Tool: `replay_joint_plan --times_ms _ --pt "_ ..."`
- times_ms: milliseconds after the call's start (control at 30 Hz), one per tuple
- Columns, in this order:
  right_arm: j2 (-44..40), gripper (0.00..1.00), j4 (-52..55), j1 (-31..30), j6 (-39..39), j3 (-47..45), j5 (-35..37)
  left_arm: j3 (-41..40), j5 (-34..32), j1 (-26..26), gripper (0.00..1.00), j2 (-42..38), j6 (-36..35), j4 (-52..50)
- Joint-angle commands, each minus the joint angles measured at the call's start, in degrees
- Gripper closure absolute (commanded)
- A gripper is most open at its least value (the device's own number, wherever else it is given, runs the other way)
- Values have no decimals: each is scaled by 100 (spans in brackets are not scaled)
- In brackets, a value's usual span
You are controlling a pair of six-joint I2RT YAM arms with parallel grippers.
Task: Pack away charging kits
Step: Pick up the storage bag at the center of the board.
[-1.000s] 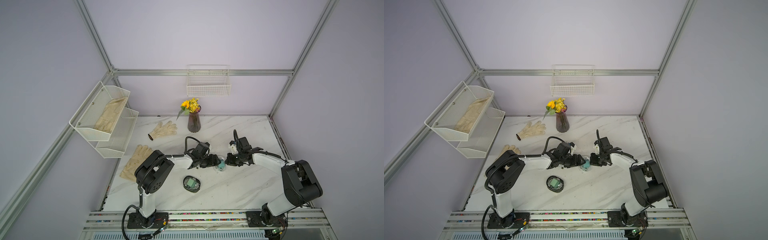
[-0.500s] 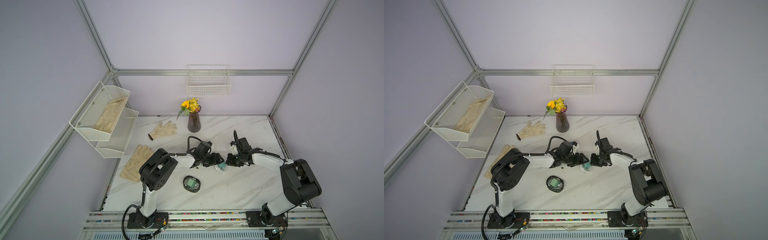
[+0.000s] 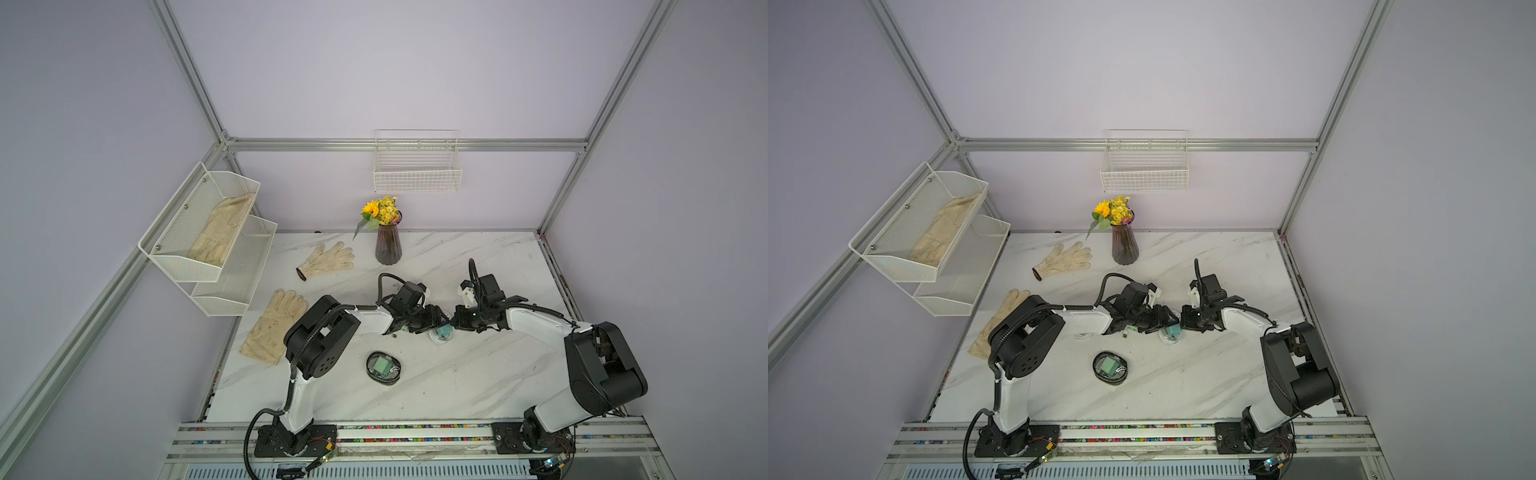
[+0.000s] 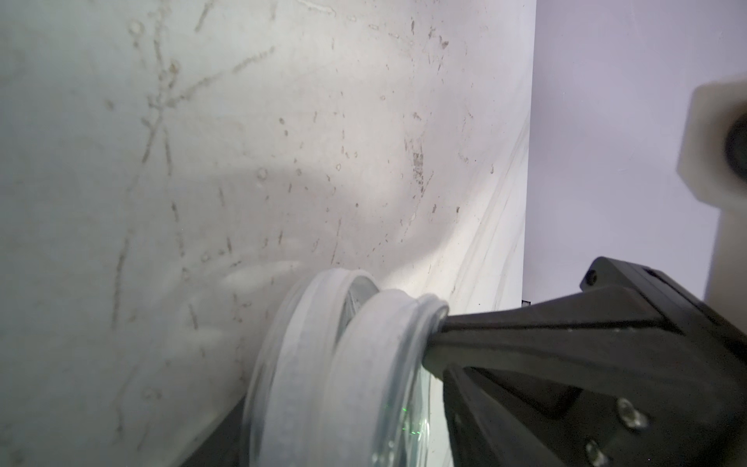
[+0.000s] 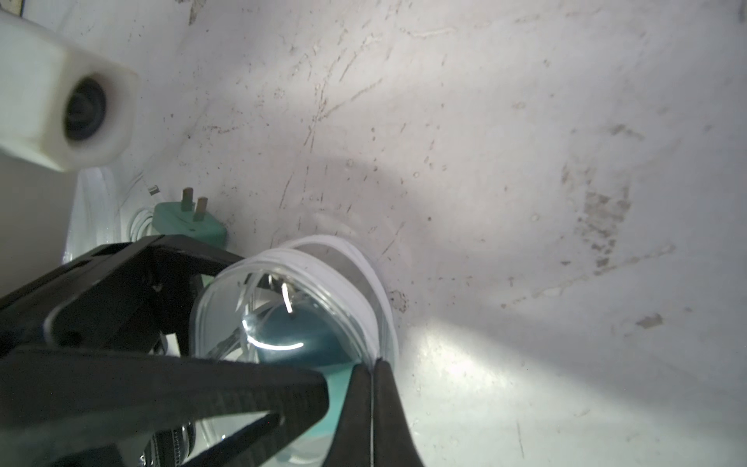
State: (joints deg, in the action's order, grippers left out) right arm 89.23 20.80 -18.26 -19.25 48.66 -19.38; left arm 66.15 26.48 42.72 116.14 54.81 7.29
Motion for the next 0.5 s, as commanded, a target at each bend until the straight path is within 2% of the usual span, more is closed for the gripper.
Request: replay_joint_plan --times_ms 0,100,200,300,367,467 --pt "-62 100 -155 -12 -62 -59 -137 196 111 44 46 228 107 -238" --pt "12 100 -122 -19 -49 -100 -99 137 134 26 50 264 151 -133" --pt "62 100 -100 -16 -20 -177 -39 100 171 18 50 269 153 -63" --pt "170 100 -123 -17 -18 -226 -38 87 225 17 48 304 152 -4" --pt "231 100 -187 -18 -43 -230 -92 96 289 17 44 345 175 75" --pt "210 100 -260 -23 -70 -213 -188 86 399 16 45 409 249 185"
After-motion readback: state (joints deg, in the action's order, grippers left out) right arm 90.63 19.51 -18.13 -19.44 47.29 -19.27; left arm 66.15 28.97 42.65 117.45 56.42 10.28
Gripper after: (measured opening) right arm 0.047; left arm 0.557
